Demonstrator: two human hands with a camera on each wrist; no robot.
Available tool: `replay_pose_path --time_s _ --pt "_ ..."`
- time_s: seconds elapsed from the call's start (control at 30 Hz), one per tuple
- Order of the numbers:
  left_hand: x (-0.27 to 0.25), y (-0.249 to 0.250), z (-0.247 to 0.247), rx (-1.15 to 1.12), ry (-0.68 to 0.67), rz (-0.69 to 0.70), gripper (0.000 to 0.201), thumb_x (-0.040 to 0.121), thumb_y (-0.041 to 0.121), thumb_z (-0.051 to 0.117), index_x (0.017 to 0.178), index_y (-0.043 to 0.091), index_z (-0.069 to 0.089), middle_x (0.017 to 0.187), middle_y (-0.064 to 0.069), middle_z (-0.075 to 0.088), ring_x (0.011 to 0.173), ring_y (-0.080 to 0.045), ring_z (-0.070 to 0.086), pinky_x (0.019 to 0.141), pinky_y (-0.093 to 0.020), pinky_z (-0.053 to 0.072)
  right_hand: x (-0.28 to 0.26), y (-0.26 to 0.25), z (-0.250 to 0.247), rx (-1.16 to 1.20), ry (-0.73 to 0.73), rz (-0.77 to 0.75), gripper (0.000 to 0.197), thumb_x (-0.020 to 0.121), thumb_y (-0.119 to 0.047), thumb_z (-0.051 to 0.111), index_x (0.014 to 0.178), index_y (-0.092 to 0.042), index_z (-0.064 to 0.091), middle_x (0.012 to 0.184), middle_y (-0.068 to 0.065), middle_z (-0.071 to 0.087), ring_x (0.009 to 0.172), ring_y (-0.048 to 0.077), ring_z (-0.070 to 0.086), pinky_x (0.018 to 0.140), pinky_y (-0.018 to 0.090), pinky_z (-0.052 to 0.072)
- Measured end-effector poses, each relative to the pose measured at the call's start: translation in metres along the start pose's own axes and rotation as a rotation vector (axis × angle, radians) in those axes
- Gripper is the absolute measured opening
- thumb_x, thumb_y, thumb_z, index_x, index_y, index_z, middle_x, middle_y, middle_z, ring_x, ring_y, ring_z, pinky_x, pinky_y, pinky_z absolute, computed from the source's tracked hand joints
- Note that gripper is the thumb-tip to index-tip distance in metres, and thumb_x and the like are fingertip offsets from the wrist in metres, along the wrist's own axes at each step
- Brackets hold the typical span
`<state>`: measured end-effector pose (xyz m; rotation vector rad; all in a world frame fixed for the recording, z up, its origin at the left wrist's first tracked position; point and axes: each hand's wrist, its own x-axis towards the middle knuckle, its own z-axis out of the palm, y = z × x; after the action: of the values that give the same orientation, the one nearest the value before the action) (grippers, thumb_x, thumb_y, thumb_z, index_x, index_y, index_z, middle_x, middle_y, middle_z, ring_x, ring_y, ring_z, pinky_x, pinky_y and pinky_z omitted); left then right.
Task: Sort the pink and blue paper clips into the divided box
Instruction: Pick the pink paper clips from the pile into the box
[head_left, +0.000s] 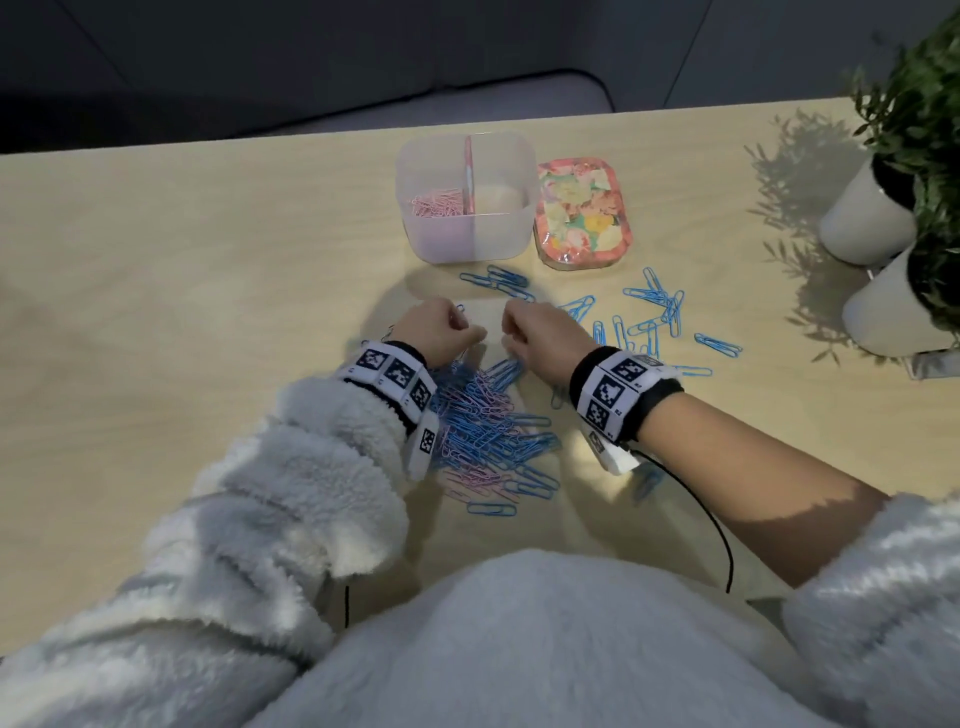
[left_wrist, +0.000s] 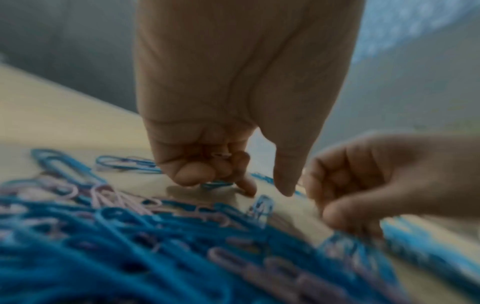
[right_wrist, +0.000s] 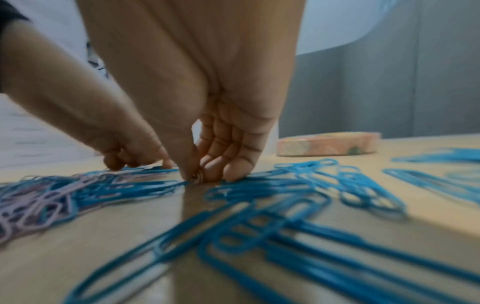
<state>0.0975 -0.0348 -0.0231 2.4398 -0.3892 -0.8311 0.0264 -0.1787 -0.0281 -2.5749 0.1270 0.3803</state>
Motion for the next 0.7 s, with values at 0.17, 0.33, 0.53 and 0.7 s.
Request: replay_pose_path --time_s 0.17,0.33,0.53,0.7 --pt "0.001 0.007 0.005 0.145 0.074 0.048 0.019 0.090 0.022 0.055 0.081 0.007 0.062 0.087 -0.014 0.063 0.087 -0.027 0.057 0.074 -0.032 0.041 -0.008 0.016 -0.009 0.377 0.140 0.119 0.016 0.087 -0.004 0.044 0.092 0.001 0.058 0.077 0.002 0.049 0.067 0.017 0.048 0.058 0.026 0.035" --pt "0.009 0.015 -0.009 0.028 0.112 0.048 0.021 0.089 0.020 0.054 0.085 0.003 0.065 0.087 -0.013 0.061 0.085 -0.026 0.057 0.069 -0.027 0.036 -0.016 0.008 -0.005 0.702 0.083 0.241 0.017 0.086 -0.006 0.046 0.072 -0.011 0.053 0.057 0.001 0.044 0.047 0.010 0.044 0.047 0.022 0.033" --pt "0.008 0.007 -0.016 0.199 0.164 0.092 0.022 0.089 0.028 0.056 0.100 0.011 0.062 0.103 -0.013 0.064 0.094 -0.028 0.058 0.079 -0.034 0.044 -0.033 0.005 0.004 0.076 -0.051 -0.014 0.025 0.081 -0.015 0.058 0.105 -0.022 0.061 0.074 -0.003 0.059 0.075 0.020 0.054 0.070 0.030 0.042" --pt "-0.003 -0.004 0.001 0.225 0.140 0.106 0.024 0.083 0.029 0.063 0.096 0.010 0.060 0.100 -0.011 0.065 0.094 -0.027 0.057 0.075 -0.031 0.041 -0.040 0.020 0.003 -0.003 -0.081 0.006 0.014 0.087 -0.018 0.058 0.100 -0.014 0.061 0.087 0.003 0.061 0.095 0.028 0.059 0.074 0.031 0.040"
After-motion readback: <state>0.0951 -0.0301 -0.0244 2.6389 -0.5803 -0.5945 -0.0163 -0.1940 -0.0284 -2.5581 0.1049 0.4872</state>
